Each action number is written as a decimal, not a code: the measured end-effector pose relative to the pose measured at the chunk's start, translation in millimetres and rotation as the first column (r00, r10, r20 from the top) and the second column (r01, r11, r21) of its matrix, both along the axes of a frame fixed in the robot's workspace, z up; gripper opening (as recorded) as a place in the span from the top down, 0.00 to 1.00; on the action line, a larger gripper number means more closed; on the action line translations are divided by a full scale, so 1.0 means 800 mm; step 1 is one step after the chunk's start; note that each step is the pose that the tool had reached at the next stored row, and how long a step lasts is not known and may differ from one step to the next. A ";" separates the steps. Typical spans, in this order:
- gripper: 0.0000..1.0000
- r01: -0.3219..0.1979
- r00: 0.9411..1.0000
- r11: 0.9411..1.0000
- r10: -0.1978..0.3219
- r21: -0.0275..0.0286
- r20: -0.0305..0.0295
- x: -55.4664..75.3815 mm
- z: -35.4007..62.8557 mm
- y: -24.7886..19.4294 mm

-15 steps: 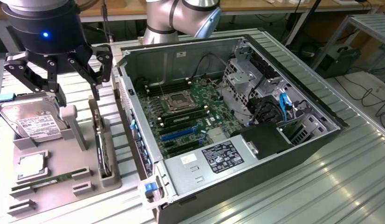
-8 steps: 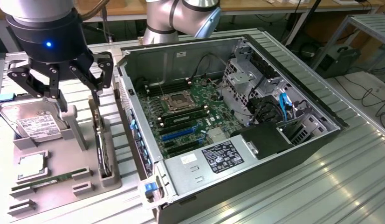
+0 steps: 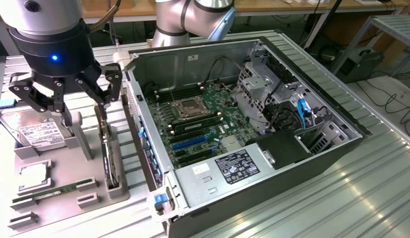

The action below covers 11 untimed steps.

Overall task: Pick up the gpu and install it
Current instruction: 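Pick up the gpu and move the gpu toward the slot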

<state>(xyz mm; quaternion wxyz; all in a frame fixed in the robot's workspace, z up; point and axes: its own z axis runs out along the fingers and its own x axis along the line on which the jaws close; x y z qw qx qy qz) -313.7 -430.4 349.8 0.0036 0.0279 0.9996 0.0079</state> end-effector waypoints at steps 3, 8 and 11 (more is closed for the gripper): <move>0.40 0.000 1.000 1.000 0.000 0.000 0.000 0.000 -0.004 -0.0017; 0.40 0.000 1.000 1.000 0.000 0.000 0.000 0.000 -0.008 -0.0029; 0.40 0.000 1.000 1.000 0.000 -0.001 0.000 0.000 -0.010 -0.0038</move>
